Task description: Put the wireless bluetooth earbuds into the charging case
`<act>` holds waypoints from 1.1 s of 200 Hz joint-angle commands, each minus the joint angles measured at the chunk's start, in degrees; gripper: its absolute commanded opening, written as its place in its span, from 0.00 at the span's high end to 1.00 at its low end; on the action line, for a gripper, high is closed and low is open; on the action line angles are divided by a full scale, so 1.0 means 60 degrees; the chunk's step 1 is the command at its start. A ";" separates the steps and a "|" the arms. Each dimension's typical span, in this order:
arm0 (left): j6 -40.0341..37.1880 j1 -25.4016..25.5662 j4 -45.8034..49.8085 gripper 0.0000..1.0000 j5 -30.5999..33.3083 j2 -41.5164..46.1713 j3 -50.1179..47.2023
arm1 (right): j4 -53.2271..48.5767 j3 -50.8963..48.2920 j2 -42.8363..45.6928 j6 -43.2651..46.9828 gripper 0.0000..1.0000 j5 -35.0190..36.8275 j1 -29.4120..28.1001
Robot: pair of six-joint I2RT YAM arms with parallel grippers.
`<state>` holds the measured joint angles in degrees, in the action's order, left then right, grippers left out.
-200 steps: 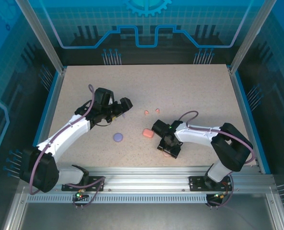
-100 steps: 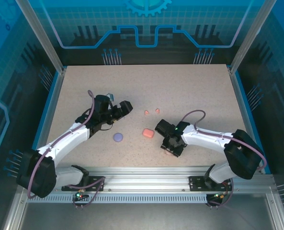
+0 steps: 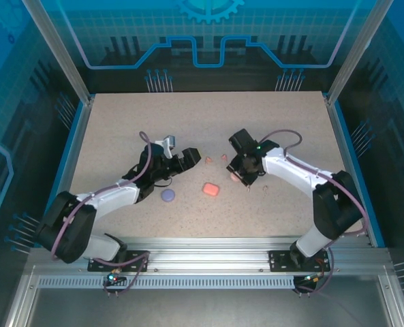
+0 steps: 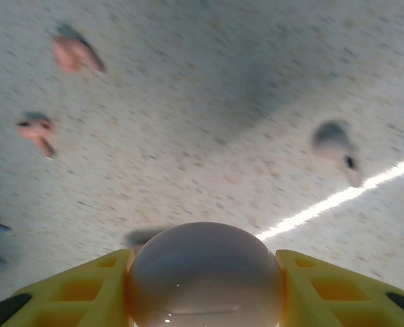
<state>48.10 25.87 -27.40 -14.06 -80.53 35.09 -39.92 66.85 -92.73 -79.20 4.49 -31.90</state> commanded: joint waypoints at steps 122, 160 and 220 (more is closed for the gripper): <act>-0.0129 0.0879 -0.4474 0.21 -0.0666 -0.3165 0.0348 | 0.0432 0.3681 -0.2783 -0.0553 0.53 -0.1761 0.0110; 0.0029 0.0885 -0.4879 0.29 -0.0049 -0.3289 0.0326 | 0.0381 0.3741 -0.2728 -0.0613 0.53 -0.1705 -0.0046; 0.0393 0.0888 -0.5300 0.40 0.0555 -0.3744 0.0680 | 0.0354 0.3735 -0.2612 -0.0615 0.53 -0.1670 -0.0090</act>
<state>49.17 30.92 -55.46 -13.26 -101.16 36.95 -36.56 87.83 -108.66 -82.30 -5.02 -31.86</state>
